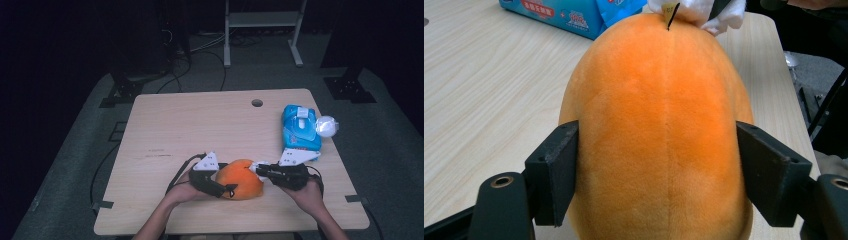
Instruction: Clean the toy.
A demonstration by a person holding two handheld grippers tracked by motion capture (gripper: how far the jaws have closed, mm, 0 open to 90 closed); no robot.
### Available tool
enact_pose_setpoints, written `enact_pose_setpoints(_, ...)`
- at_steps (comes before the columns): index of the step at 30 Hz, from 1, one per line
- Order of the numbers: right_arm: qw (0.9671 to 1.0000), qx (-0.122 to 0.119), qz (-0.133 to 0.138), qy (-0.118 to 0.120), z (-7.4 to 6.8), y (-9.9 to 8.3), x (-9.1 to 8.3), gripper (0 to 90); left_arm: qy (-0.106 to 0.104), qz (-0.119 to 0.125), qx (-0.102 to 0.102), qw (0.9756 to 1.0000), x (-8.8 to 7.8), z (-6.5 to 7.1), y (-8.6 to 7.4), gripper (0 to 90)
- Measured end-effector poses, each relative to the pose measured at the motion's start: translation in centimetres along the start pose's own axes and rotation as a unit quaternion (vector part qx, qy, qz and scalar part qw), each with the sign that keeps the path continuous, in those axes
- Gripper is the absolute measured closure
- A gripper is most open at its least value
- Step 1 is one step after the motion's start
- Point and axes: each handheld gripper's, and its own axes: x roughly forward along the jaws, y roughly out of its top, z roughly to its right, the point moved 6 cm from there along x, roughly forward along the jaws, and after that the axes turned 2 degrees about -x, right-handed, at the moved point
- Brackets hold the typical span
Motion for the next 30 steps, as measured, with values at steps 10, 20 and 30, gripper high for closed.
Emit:
enact_pose_setpoints(10, 0.9996, 0.026, 0.006, -0.002, 1.2, -0.3, -0.6, 81.8, -0.001, 0.003, 0.008, 1.0000, 0.0, 0.1, -0.1, 24.9)
enact_pose_setpoints(20, 0.9993, 0.032, 0.013, 0.011, 0.9, 0.1, 0.0, 81.7, 0.005, 0.003, 0.021, 0.9998, 0.3, 0.4, 0.1, 24.1)
enact_pose_setpoints(30, 0.9991, 0.043, 0.005, 0.006, 1.7, -0.8, -0.7, 81.8, 0.003, 0.000, 0.002, 1.0000, 0.0, -0.2, -0.1, 24.0)
